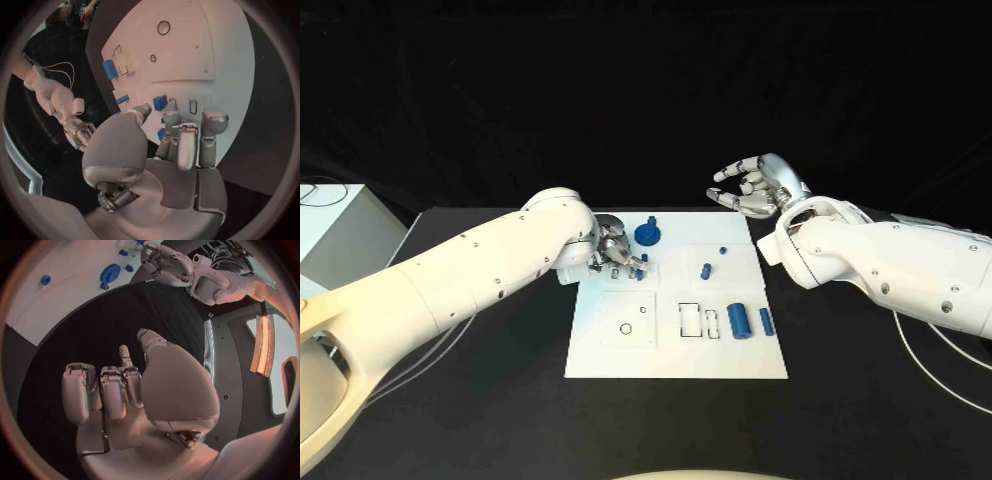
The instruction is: Assemble the parts on the task board
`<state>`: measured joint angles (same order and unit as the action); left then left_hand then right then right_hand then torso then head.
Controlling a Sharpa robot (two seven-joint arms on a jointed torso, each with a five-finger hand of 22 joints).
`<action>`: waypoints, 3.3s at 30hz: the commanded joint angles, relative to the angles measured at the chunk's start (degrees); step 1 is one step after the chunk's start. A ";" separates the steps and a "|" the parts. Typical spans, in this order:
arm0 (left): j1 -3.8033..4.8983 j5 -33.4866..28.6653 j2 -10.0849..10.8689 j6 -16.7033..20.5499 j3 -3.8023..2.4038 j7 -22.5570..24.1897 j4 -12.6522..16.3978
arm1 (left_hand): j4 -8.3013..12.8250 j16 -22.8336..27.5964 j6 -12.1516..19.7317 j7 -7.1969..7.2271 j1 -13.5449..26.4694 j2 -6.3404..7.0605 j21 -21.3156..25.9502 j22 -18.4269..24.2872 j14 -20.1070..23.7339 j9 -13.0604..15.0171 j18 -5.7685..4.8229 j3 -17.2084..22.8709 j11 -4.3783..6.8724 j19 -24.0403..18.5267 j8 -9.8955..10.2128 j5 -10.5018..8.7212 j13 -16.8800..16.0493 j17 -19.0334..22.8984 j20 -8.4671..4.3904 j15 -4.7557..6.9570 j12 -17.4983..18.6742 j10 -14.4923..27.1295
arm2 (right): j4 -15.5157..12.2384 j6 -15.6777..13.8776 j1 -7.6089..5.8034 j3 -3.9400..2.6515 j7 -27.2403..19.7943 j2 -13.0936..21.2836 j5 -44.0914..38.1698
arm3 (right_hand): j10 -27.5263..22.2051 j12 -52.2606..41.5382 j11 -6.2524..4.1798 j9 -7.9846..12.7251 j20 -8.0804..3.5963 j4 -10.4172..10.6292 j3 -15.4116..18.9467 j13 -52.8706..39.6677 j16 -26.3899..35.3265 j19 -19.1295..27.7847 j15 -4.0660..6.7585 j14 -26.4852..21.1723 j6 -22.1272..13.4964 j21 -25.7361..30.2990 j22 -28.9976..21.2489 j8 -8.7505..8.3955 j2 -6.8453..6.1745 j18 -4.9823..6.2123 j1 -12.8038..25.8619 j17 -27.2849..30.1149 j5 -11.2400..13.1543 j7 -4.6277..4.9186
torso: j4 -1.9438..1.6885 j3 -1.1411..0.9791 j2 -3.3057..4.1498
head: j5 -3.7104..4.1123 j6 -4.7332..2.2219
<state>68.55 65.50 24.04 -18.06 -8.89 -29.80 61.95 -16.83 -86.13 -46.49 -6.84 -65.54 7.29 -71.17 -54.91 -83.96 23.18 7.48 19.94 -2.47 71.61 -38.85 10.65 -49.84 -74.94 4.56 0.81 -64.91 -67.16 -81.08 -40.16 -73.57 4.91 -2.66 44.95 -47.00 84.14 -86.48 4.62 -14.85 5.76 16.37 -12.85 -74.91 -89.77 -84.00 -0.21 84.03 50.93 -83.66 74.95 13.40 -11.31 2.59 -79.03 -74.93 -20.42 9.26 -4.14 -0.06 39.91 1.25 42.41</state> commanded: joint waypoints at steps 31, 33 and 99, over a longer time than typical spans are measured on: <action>0.16 -1.83 -1.24 -1.21 0.41 0.29 -1.48 | 0.12 -0.33 0.95 0.80 -2.24 -0.18 -0.91 -0.54 -2.91 3.19 -0.57 2.93 0.69 -0.81 -2.28 0.32 -0.23 -7.31 -0.17 0.84 -0.50 0.27 | 0.20 1.26 0.01 -0.03 0.36 -0.61 -0.24 | 1.27 0.31 0.06 0.00 0.12 -0.08 -0.47 -10.93 -0.23 -3.22 -0.03 5.97 -0.30 0.31 8.02 0.33 0.19 -0.67 -0.35 -15.07 -0.47 0.25 | -0.14 -0.04 0.08 | 0.57 1.37; 0.16 -1.92 -1.25 -1.18 0.41 0.30 -1.47 | 0.11 -0.32 0.98 0.81 -2.39 -0.24 -0.95 -0.60 -2.90 3.33 -0.58 3.11 0.71 -0.81 -2.36 0.33 -0.24 -7.29 -0.17 0.85 -0.50 0.27 | 0.22 1.26 0.01 -0.03 0.37 -0.64 -0.24 | 1.27 0.31 0.06 0.00 0.12 -0.08 -0.47 -10.93 -0.23 -3.22 -0.03 5.97 -0.30 0.31 8.02 0.33 0.19 -0.67 -0.35 -15.07 -0.47 0.25 | -0.17 -0.06 0.09 | 0.53 1.40; 0.12 -0.11 1.14 6.94 0.35 1.58 2.07 | 15.70 -3.00 -1.92 2.36 -3.09 6.69 -6.64 -7.11 -5.38 16.18 -1.46 32.25 2.57 1.55 -5.28 18.90 -1.57 -13.13 -1.68 2.72 -0.64 -4.59 | 0.36 1.42 0.29 -0.01 0.42 -0.37 -0.29 | 1.46 0.14 0.08 0.01 0.13 -0.04 -0.74 -11.09 -0.23 -3.26 -0.05 5.97 -0.39 0.22 8.12 0.34 0.23 -0.70 -0.29 -15.07 -0.35 0.28 | -0.07 -0.05 0.25 | -0.24 1.58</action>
<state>68.68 63.64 25.34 -12.17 -8.51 -29.19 63.77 -16.01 -88.74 -48.03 -4.52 -69.07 14.16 -77.60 -62.04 -84.05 39.31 6.60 37.80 0.09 72.80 -44.24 29.32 -51.46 -74.92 2.98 3.18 -65.40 -71.19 -80.64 -39.37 -73.33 4.92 -1.94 44.58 -47.02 84.14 -86.48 4.62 -14.82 5.75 16.37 -13.16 -74.90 -89.77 -84.00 -0.21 84.03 50.77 -83.66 74.92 13.40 -11.31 2.59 -79.03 -74.91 -20.63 9.41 -4.24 -0.11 40.11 1.05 43.92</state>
